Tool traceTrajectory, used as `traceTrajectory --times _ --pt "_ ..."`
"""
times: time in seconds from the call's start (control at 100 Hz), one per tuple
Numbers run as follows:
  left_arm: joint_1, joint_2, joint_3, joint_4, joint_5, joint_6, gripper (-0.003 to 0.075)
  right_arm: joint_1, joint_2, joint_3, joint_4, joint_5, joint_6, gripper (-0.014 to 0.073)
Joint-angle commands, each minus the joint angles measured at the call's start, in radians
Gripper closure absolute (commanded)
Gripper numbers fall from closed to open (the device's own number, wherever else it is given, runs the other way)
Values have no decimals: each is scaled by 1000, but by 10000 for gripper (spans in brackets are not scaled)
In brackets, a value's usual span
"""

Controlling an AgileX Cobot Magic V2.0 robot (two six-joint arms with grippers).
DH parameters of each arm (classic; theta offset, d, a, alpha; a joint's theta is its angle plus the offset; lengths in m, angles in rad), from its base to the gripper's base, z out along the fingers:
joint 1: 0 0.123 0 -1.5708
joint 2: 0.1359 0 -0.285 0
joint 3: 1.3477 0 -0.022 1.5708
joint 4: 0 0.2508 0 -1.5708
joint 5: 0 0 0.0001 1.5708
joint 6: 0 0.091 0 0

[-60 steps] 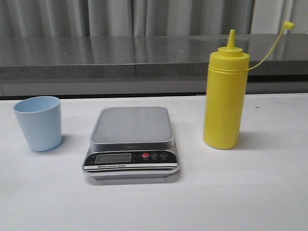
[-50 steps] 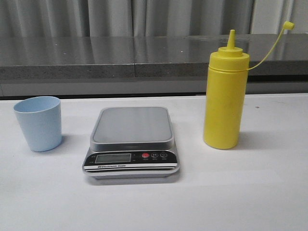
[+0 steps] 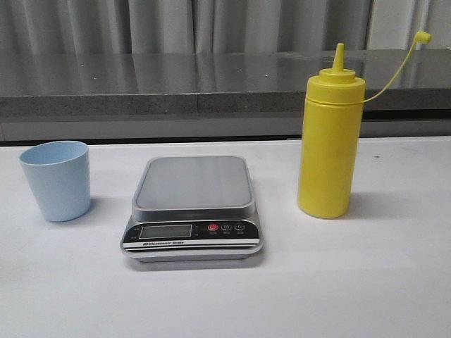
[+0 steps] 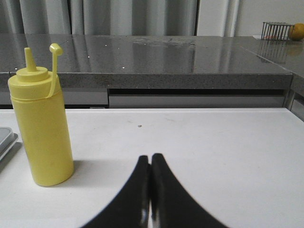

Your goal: Pour seasoning into cup on scale with both arms

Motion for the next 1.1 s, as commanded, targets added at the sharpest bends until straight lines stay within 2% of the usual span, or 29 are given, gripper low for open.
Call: traceTrajectory --times 0.0,0.28,0.83,0.93,1.09 --pt "-6 -37 12 2 -87 -4 710 -5 -14 2 -3 -77 0 661" --pt "-8 57 -148 -7 -34 -4 710 -5 -14 2 -3 -77 0 661" --pt "-8 562 -574 -43 219 -4 701 -5 -14 2 -3 -77 0 661" --pt "-8 663 -628 -43 230 -4 634 -5 -14 2 -3 -77 0 661" --pt "-8 818 -707 -52 228 -4 437 -5 -14 2 -3 -77 0 661"
